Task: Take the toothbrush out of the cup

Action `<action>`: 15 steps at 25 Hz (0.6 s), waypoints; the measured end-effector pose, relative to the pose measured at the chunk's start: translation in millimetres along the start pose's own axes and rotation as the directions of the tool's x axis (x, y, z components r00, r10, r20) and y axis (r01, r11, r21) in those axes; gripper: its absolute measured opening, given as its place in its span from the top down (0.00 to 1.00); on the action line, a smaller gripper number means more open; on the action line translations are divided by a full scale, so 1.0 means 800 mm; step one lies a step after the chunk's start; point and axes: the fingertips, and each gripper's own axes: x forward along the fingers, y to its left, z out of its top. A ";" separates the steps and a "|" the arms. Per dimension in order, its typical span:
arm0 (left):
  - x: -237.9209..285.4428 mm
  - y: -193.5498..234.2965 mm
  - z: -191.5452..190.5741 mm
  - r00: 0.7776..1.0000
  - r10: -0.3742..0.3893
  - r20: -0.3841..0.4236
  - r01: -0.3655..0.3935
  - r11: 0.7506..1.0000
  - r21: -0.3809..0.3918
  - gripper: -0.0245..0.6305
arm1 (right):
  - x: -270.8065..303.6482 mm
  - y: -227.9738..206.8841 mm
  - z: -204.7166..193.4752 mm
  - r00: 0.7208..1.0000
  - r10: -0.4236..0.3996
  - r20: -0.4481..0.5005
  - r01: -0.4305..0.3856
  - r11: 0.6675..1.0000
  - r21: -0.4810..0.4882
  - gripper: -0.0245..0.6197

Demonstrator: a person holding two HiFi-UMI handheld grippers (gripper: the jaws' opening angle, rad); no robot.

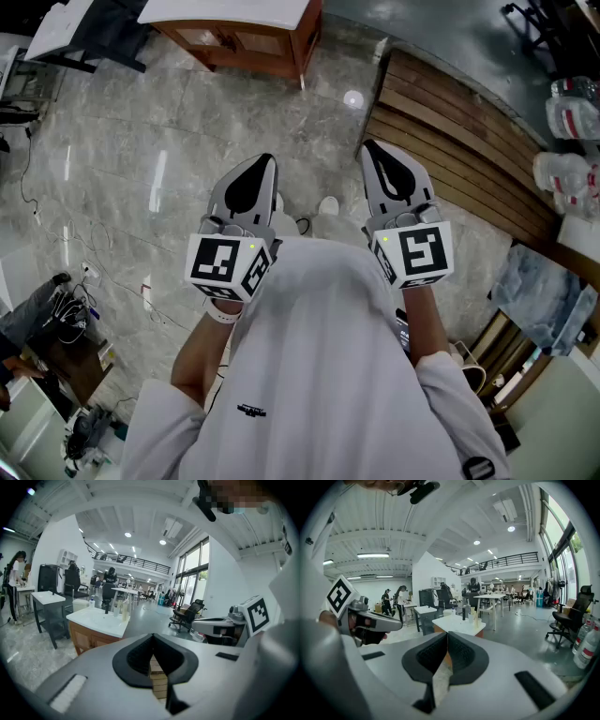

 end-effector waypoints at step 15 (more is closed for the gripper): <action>0.008 -0.054 -0.006 0.998 0.065 0.020 -0.064 0.998 -0.006 0.95 | -0.050 -0.055 -0.008 0.998 0.033 0.057 -0.035 0.998 0.047 0.95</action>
